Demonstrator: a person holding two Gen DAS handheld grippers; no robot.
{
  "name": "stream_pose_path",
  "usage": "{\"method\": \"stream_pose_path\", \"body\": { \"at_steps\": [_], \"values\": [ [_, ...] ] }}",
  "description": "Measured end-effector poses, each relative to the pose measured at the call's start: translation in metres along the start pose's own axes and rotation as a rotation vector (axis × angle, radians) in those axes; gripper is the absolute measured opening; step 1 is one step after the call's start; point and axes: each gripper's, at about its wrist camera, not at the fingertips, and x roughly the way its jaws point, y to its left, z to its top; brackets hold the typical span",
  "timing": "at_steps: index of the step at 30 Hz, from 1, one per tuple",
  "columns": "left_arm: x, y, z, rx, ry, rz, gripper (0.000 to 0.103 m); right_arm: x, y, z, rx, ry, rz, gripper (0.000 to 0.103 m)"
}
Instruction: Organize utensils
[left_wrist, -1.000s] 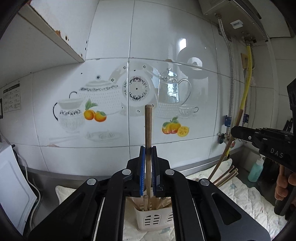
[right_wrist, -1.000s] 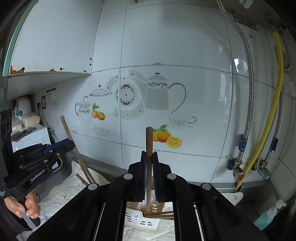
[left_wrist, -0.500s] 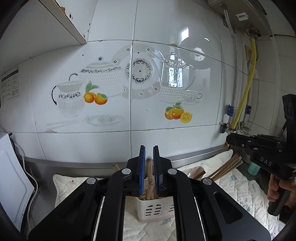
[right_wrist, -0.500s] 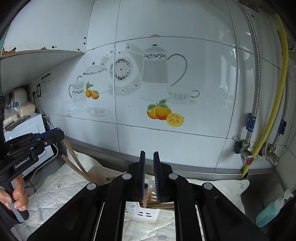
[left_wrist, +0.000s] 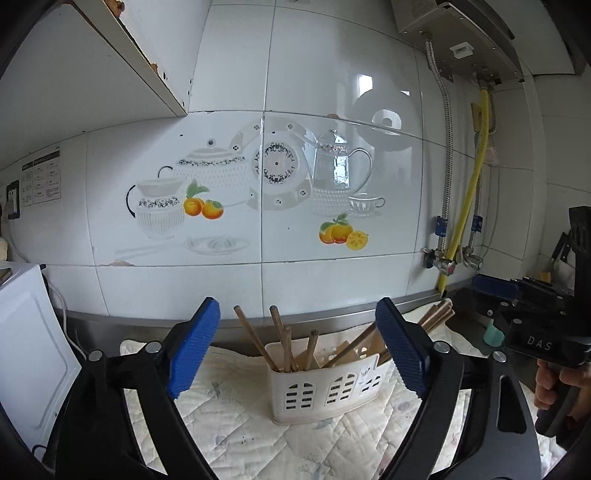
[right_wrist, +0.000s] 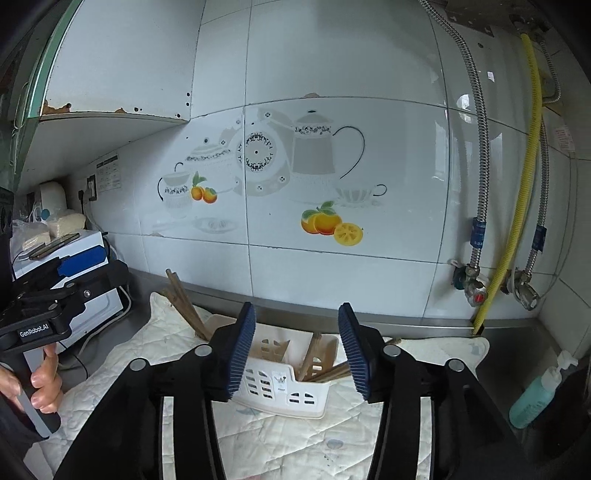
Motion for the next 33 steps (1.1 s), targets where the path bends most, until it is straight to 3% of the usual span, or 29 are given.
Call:
{"method": "stream_pose_path", "body": {
  "at_steps": [3, 8, 13, 27, 33],
  "values": [
    [-0.015, -0.001, -0.009, 0.001, -0.001, -0.002, 0.098, -0.013, 0.0, -0.013, 0.039, 0.005, 0.011, 0.058],
    [-0.034, -0.005, -0.027, 0.023, 0.018, 0.011, 0.098, -0.034, 0.003, -0.038, 0.055, 0.01, -0.012, 0.071],
    [-0.045, 0.003, -0.045, -0.021, 0.058, 0.021, 0.098, -0.053, 0.005, -0.061, 0.069, 0.011, -0.036, 0.087],
    [-0.059, 0.022, -0.085, -0.114, 0.157, 0.061, 0.098, -0.075, 0.032, -0.104, 0.047, 0.064, -0.09, 0.095],
    [-0.065, 0.023, -0.101, -0.114, 0.195, 0.076, 0.098, -0.079, 0.039, -0.119, 0.081, 0.093, -0.075, 0.095]
  ]
}}
